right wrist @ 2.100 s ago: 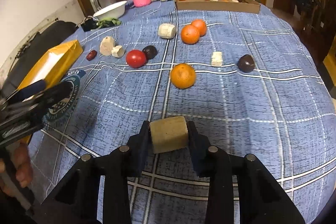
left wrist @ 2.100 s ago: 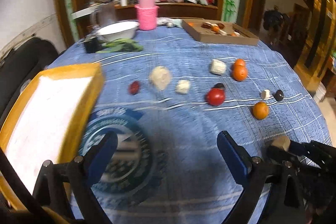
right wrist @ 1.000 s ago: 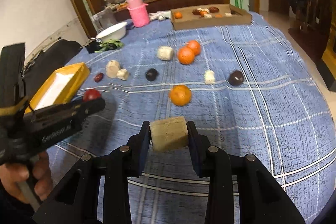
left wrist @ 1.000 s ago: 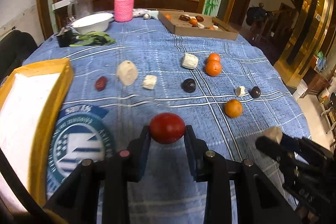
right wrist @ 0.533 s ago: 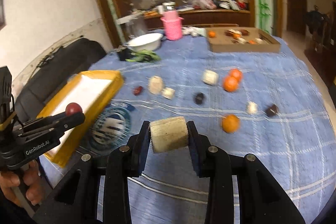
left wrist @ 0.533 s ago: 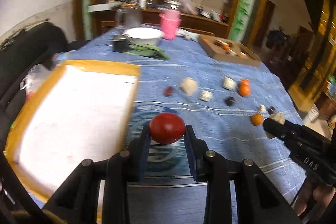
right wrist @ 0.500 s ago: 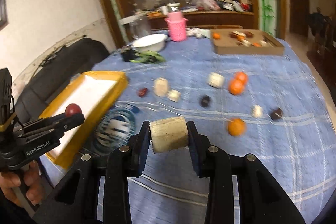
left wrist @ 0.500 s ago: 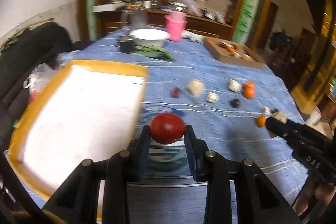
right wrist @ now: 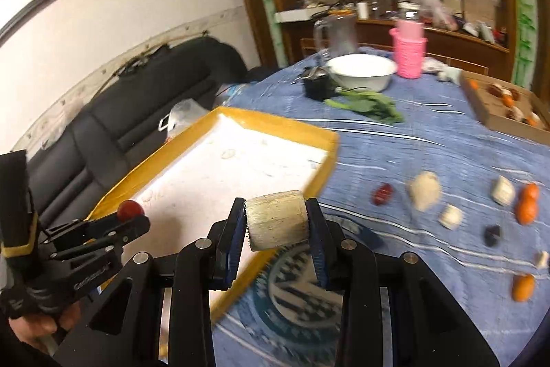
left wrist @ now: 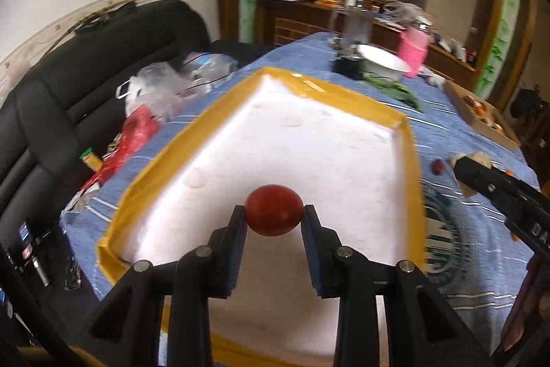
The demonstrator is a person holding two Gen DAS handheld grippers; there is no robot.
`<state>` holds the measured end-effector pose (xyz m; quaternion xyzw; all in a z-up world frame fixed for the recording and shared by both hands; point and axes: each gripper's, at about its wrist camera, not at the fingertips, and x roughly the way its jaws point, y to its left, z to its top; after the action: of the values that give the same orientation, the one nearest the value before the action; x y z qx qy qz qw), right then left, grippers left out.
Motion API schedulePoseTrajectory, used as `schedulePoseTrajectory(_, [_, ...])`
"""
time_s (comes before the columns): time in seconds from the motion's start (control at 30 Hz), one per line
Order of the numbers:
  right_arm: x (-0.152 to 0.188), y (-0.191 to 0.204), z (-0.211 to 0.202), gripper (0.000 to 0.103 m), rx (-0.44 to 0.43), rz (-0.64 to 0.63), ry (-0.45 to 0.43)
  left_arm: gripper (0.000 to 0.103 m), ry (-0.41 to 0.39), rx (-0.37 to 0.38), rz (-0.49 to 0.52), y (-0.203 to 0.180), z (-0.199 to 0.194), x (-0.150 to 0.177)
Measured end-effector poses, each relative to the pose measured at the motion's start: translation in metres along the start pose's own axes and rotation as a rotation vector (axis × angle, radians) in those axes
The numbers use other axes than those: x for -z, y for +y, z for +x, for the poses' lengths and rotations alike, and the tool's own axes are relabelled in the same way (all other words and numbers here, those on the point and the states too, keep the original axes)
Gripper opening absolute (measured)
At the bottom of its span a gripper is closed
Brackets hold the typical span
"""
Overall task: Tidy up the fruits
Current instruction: 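Carry the beige cube and red tomato into the white tray and open both tools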
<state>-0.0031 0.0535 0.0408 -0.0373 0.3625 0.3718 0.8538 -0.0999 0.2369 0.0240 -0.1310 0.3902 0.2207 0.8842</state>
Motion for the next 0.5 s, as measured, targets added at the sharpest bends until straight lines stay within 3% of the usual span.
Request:
schedulePoseTrajectory(0.3, [-0.013, 0.020, 0.059, 0.033, 0.005, -0.033, 0.082, 0.035, 0.048, -0.053, -0.043, 0.029, 0.019, 0.005])
schedulePoseTrajectory(0.5, [-0.011, 0.025, 0.077, 0.033, 0.009, -0.048, 0.119, 0.035, 0.068, -0.063, -0.047, 0.035, 0.025, 0.008])
